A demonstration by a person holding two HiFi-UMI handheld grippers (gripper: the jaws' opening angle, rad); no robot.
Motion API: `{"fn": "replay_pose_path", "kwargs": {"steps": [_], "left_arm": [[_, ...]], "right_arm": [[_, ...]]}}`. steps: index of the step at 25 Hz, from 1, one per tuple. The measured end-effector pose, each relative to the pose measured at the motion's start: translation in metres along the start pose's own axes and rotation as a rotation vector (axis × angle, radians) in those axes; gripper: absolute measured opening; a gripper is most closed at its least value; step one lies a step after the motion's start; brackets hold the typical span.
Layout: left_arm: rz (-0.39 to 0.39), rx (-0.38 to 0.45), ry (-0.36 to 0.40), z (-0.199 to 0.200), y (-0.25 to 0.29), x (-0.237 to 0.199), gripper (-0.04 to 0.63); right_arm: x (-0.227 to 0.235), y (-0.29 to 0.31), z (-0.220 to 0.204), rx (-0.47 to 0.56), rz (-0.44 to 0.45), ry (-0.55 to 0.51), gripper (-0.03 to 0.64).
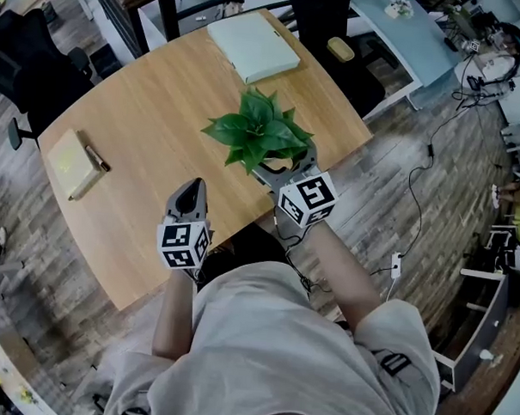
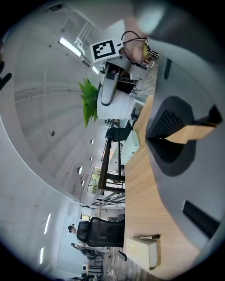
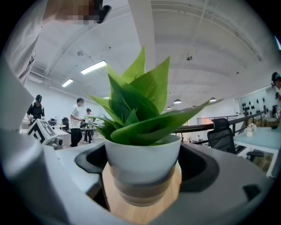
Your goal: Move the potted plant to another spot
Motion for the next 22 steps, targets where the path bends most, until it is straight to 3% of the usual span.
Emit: {"fn": "replay_pose_path", "kwargs": {"steps": [11, 17, 22], "left_arm": [[0.058, -0.025, 0.027, -0.016, 0.018, -0.013, 0.012], [0.096, -0.076, -0.003, 0.007, 0.064, -0.05, 0.012], [0.118, -0.109, -0.024, 0.003, 0.088, -0.055, 0.012]], "right_arm": [[0.01, 0.024, -0.021, 0.03, 0.056, -0.008, 0.497], [0.042, 0.095, -0.027, -0.013, 0.087, 0.032, 0.497], [0.062, 0.122, -0.045, -0.045, 0.11, 0.071, 0.498]]}}
Point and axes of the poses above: the fingertips, and each gripper's own axes: y forward along the fingers, x to its right, z out of its top, the point moved 3 cm from there along -y, backward along the fingers, and after that the axes turned 2 degrees about -z, right-handed, at the moved point
